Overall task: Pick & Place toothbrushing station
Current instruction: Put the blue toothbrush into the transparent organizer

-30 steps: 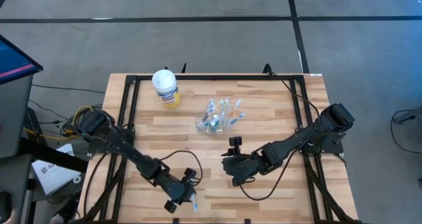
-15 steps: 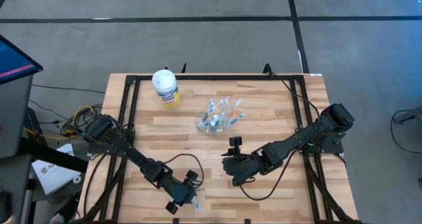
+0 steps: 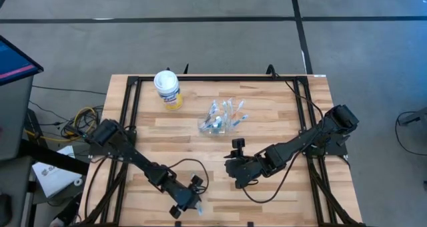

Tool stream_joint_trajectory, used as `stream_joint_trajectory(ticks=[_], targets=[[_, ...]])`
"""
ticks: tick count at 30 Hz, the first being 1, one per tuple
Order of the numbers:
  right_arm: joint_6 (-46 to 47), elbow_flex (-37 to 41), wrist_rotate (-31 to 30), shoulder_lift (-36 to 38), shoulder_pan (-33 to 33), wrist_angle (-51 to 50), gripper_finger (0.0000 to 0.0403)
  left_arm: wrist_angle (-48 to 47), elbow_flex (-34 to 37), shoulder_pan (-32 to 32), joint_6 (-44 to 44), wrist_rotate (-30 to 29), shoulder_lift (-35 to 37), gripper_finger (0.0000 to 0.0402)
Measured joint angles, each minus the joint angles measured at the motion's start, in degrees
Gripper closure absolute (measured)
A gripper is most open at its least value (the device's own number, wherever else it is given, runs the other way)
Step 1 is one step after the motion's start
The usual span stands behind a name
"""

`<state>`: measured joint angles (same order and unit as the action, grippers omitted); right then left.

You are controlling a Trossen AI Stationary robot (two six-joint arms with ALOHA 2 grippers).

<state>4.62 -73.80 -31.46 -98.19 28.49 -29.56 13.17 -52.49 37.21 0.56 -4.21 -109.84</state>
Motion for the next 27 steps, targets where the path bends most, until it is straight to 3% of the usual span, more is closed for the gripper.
stream_joint_trajectory(ticks=[8, 13, 20, 27], targets=[[0.00, 0.00, 0.00, 0.00, -0.07, 0.00, 0.0281, 2.12, 0.02, 0.00, -0.75, 0.00, -0.79, 0.0253], [0.00, 0.00, 0.02, 0.00, -0.04, 0.02, 0.0281, 2.15, 0.00, 0.00, -0.73, -0.33, -1.56, 0.0294], [0.00, 0.00, 0.01, 0.00, -0.04, 0.04, 0.0281, 2.73, -0.02, -0.21, -0.55, -0.44, -2.05, 0.0388], [0.19, 0.00, 0.05, 0.00, -0.05, 0.02, 0.0281, 2.84, 0.07, -0.81, 0.79, -3.11, 1.09, 0.0398]])
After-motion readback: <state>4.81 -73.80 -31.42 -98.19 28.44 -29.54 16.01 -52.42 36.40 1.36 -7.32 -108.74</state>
